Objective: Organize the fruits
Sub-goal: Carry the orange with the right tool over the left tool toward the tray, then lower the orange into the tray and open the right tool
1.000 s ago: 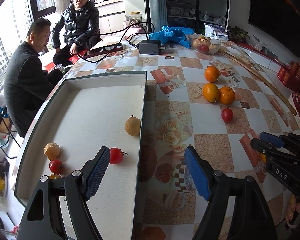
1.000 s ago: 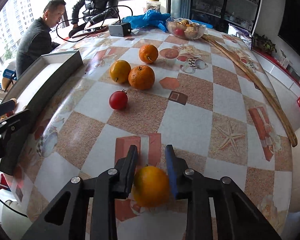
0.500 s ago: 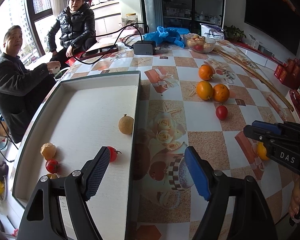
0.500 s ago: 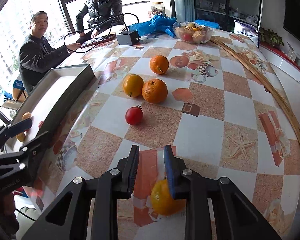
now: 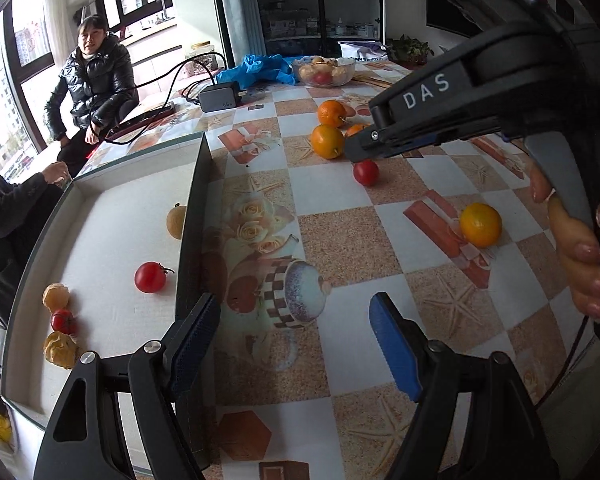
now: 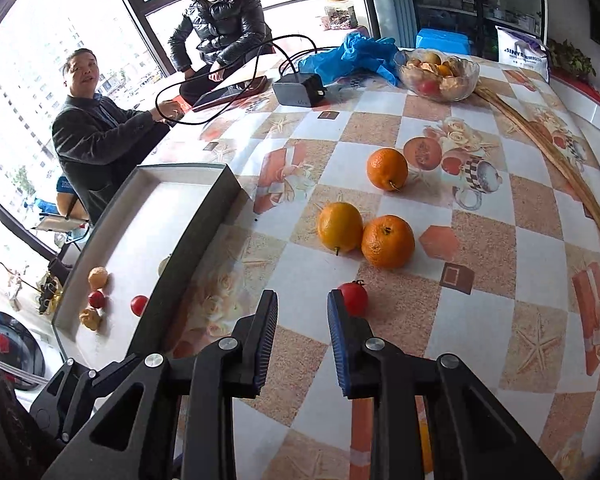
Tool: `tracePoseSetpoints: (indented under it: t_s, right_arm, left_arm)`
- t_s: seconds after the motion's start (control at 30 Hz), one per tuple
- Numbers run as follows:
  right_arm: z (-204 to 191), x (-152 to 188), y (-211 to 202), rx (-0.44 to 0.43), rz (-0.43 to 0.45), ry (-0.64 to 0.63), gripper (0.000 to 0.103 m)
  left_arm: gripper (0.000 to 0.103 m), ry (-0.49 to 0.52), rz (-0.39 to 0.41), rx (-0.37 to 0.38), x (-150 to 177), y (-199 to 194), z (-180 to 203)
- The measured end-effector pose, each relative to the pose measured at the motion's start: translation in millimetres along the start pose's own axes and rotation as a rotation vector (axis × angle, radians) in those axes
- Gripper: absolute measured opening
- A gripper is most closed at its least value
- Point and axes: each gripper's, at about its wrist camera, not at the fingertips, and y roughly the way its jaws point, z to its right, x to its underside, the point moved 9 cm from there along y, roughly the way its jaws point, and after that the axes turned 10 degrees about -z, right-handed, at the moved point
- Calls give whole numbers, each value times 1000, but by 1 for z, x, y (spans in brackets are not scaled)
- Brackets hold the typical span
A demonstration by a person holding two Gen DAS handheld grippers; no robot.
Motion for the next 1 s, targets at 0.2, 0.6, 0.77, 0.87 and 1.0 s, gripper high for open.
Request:
tracePoseSetpoints:
  t_s: [0.2,0.6,0.77,0.87,1.0]
  right_arm:
    - [44,47,-5,186,19,-2,83]
    - [22,46,6,115,-15,-18,34]
    - [-33,8,6,-26,-15,-83,34]
    - [-74,-13,12,-93,-33,-154,35]
    - [-132,-27,28,-185,-78,-256,35]
  left_arm:
    - [80,7,-7,-24,0,14,-2]
    - [80,-10,-19,-15,12,14,-4]
    - [80,-24,1,-22,17,10,-2]
    - [80,-23,28,-33,25,5,-1]
    - [80,-19,53,-37,34,-2,1]
